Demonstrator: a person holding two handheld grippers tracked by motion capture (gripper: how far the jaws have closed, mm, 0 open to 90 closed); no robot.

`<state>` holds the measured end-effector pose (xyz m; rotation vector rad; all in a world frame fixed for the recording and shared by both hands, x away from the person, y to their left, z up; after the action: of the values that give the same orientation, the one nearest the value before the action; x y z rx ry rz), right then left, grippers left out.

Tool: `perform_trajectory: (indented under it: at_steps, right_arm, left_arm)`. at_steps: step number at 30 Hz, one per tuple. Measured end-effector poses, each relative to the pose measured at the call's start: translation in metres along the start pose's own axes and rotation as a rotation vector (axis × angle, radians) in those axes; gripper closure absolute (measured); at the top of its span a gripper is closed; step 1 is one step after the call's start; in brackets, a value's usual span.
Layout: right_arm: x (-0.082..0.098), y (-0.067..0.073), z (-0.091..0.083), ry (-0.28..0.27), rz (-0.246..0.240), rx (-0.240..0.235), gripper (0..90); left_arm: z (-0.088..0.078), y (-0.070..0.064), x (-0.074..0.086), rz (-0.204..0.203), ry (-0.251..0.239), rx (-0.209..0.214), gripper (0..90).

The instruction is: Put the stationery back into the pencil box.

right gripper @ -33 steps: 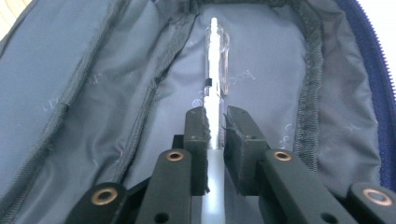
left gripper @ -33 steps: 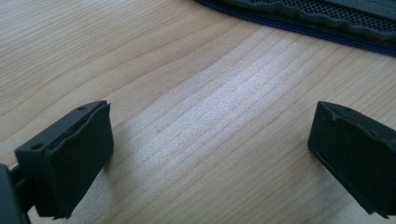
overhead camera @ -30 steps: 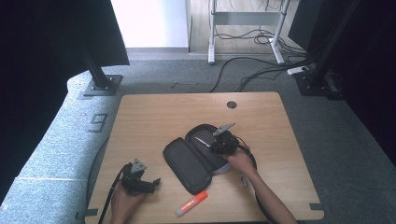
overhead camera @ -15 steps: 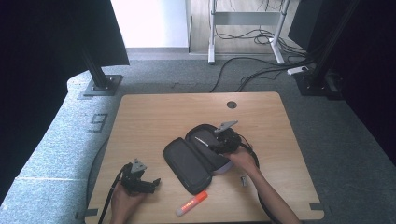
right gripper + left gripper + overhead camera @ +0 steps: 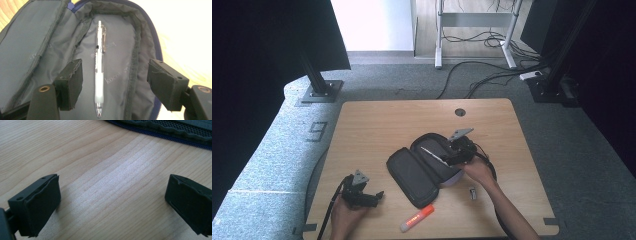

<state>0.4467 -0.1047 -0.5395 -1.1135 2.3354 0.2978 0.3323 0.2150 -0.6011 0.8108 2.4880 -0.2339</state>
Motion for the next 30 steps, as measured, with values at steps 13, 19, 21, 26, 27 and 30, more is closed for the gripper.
perform_trajectory:
  at_steps: [13,19,21,26,27,30]
  right_arm:
    - [0.011,-0.002,-0.02,-0.014,-0.002,0.031,28.3]
    - [0.019,0.0,-0.028,-0.021,-0.004,0.031,28.4]
    - [0.021,0.0,-0.031,-0.027,0.001,0.032,28.4]
    - [0.029,-0.001,-0.038,-0.037,0.008,0.035,28.4]
    - [0.029,-0.001,-0.038,-0.037,0.008,0.035,28.4]
    - [0.034,-0.001,-0.042,-0.042,0.015,0.036,28.4]
  left_arm:
    - [0.0,0.0,0.0,-0.003,-0.003,0.0,0.1]
    - [0.0,0.0,0.0,0.0,0.0,0.0,0.1]
    - [0.0,0.0,0.0,0.0,0.0,0.0,0.1]
    - [0.0,0.0,0.0,0.0,0.0,0.0,0.1]
    - [0.0,0.0,0.0,0.0,0.0,0.0,0.1]
    - [0.0,0.0,0.0,-0.001,0.0,0.0,0.1]
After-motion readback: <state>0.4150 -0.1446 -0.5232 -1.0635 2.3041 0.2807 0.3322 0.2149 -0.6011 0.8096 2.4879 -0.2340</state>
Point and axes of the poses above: each handheld gripper's, and its own axes: z roughly forward along the jaws, x roughly out of its underside, y roughly to its left, the point moved 7 cm from there along z, roughly forward along the jaws, and after that the axes turned 10 degrees about y, right-handed, at the moved point
